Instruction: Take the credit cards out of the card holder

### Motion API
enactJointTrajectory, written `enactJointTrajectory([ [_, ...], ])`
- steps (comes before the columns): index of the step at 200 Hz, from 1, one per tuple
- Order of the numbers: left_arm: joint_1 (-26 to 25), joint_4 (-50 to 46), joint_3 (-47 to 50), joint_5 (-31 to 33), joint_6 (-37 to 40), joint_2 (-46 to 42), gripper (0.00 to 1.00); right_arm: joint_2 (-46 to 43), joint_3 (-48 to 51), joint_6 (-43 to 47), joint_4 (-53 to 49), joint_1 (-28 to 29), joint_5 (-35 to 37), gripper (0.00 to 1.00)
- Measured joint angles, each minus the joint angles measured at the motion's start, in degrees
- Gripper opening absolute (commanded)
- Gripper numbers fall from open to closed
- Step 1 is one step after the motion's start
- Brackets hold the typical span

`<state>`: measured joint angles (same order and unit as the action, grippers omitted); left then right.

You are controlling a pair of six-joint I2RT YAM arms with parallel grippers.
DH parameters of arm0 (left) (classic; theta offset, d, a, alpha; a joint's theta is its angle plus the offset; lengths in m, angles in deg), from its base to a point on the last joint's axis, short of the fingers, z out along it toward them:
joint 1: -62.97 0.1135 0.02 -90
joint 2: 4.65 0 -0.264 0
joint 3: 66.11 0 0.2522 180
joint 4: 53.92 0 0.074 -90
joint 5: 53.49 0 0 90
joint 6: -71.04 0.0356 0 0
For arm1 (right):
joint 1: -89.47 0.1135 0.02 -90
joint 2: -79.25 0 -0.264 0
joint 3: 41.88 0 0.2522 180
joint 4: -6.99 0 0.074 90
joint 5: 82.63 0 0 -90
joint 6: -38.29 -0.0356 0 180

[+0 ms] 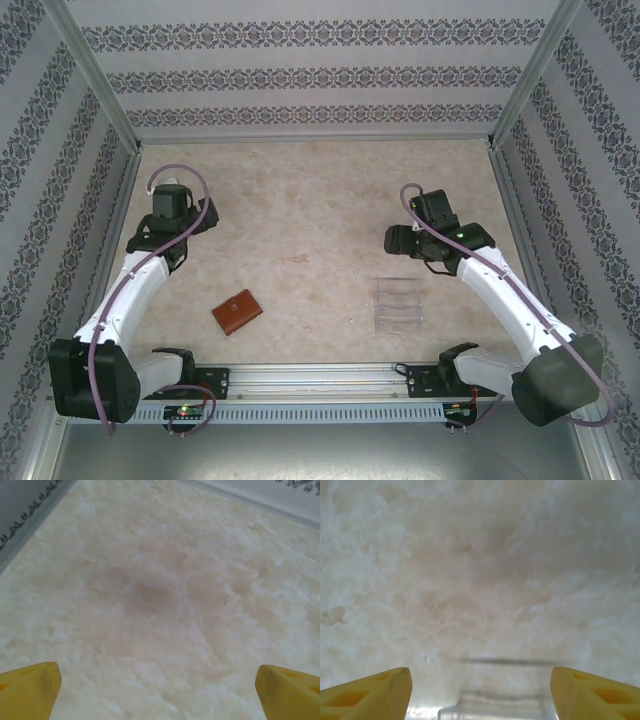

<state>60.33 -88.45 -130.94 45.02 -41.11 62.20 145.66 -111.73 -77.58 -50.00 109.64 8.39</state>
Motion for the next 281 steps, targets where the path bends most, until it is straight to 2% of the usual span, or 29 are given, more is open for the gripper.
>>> enactJointTrajectory([
  [23, 0.0, -6.4, -3.1, -2.4, 0.1, 0.0, 1.00, 1.1, -1.5, -3.1, -4.8, 2.7, -0.4, 0.60],
  [52, 0.0, -14.8, -8.5, -2.8, 1.1, 1.2, 1.00, 3.7, -2.7, -7.1, -8.9, 6.5, -0.4, 0.57],
  [96, 0.0, -21.6, -12.4, -3.2, 4.7, 2.4, 1.00, 8.5, -3.1, -11.3, -11.8, 11.0, -0.4, 0.45],
  [136, 0.0, -23.5, -11.6, -0.7, 7.6, 3.4, 1.00, 12.8, -3.2, -13.5, -11.8, 13.0, -0.5, 0.36],
  [281, 0.0, -24.5, -10.5, 5.2, 10.0, 3.9, 1.00, 17.7, -3.1, -16.5, -8.7, 15.0, -2.5, 0.26],
])
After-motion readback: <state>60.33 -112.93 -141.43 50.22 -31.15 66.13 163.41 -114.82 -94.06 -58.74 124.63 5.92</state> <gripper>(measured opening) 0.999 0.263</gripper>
